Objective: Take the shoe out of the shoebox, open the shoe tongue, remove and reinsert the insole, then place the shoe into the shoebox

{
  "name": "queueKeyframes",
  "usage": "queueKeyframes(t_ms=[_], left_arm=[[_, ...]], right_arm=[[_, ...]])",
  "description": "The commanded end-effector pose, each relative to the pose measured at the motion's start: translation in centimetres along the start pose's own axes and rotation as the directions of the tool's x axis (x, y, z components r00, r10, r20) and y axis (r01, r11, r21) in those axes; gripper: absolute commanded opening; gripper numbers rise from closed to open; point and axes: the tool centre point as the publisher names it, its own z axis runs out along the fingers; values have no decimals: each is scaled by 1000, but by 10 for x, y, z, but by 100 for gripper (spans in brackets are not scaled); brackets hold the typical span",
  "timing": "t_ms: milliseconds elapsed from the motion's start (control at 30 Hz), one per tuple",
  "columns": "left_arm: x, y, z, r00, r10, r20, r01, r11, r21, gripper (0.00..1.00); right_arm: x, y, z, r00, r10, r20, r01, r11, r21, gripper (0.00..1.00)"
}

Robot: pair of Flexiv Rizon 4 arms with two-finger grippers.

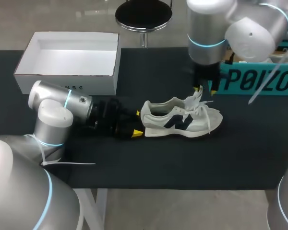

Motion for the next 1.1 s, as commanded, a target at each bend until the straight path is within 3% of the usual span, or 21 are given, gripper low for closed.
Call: queueKeyframes(t_ms=[33,133,167,233,267,300,367,400,433,467,533,700,1100], left_arm=[[-1,2,1,1000,-1,-1,1,1000,-1,0],[-1,2,1,1000,-1,-1,1,1000,-1,0],[-1,2,1,1000,-1,-1,1,1000,-1,0],[-1,2,1,1000,-1,-1,1,1000,-1,0],[-1,2,1,1000,-1,-1,1,1000,-1,0],[-1,2,1,1000,-1,-1,1,1000,-1,0],[-1,2,1,1000,-1,-1,1,1000,-1,0],[-1,2,1,1000,-1,-1,1,1000,-1,0],[-1,2,1,1000,-1,-1,1,1000,-1,0],[-1,2,1,1000,-1,-1,1,1000,-1,0],[-1,2,1,1000,-1,-1,1,1000,-1,0],[-1,2,1,1000,-1,-1,1,1000,-1,0],[-1,2,1,1000,-1,-1,1,1000,-1,0]], right_arm=[[5,-2,-21,1000,-24,-12,23,999,-36,100],[17,-1,-36,995,-93,-36,90,994,-68,100],[25,0,-43,985,-172,-31,169,981,-94,100],[37,-1,-53,941,-336,-44,326,933,-153,100],[47,-4,-59,889,-457,-36,441,875,-201,100],[54,-7,-64,822,-568,-43,545,806,-234,100],[72,-22,-70,551,-834,-30,808,542,-231,100],[79,-33,-71,387,-920,-57,898,390,-205,100],[84,-43,-72,272,-957,-103,939,287,-190,100],[91,-59,-70,173,-975,-140,975,189,-115,100],[92,-68,-65,131,-975,-182,991,134,-5,100],[92,-68,-65,5,-980,-200,1000,5,1,100],[92,-68,-65,5,-980,-200,1000,5,1,100]])
